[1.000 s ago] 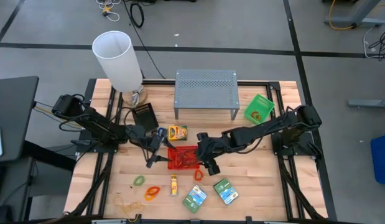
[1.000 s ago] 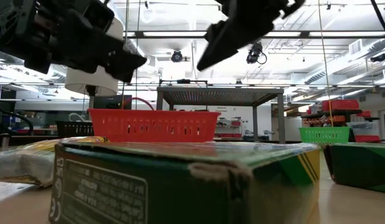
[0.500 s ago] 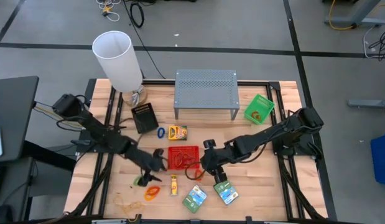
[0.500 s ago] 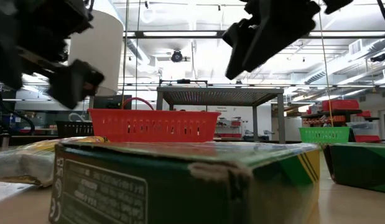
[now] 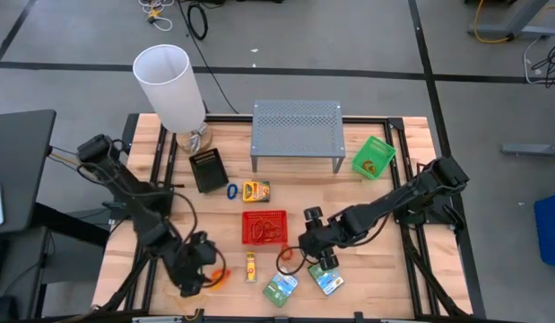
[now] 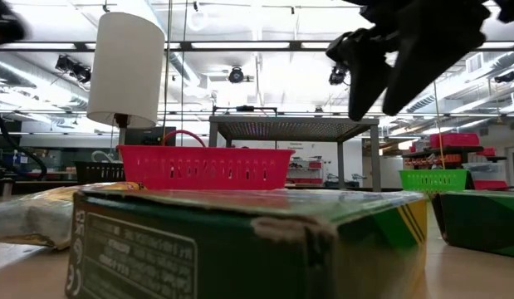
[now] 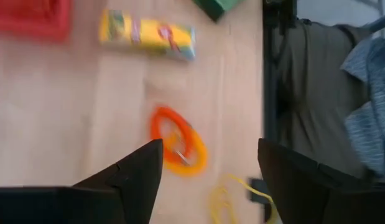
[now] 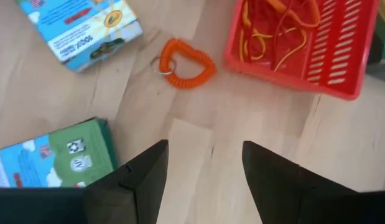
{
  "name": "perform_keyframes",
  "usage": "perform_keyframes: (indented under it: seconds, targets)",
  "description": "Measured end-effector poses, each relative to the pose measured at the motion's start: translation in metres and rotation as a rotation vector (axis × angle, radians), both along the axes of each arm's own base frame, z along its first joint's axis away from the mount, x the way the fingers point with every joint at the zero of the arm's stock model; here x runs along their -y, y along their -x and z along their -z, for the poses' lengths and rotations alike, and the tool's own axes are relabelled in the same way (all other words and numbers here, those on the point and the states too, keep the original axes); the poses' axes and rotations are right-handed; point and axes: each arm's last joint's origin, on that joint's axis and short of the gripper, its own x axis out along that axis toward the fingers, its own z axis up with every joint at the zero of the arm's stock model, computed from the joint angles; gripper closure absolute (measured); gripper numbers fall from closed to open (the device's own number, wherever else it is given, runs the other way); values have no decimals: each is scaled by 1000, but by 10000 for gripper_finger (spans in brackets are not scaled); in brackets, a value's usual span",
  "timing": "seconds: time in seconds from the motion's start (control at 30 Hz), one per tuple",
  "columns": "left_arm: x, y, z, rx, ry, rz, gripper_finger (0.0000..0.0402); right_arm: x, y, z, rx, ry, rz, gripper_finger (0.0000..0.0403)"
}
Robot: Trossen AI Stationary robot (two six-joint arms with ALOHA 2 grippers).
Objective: Pick & Place Office Desk Supplies
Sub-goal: Put the yellow rubber band into the red bin
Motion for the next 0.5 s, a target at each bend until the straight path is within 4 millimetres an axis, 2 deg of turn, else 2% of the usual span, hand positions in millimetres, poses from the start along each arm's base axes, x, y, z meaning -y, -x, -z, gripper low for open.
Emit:
perform_keyframes:
  seconds: [0.23, 0.5]
  targets:
    - [31, 16, 22, -95, 94, -128, 132, -13, 11, 2, -42, 10, -26, 190]
    - [59, 11, 62, -171, 140, -184, 132, -25, 25, 4, -102, 23, -20, 190]
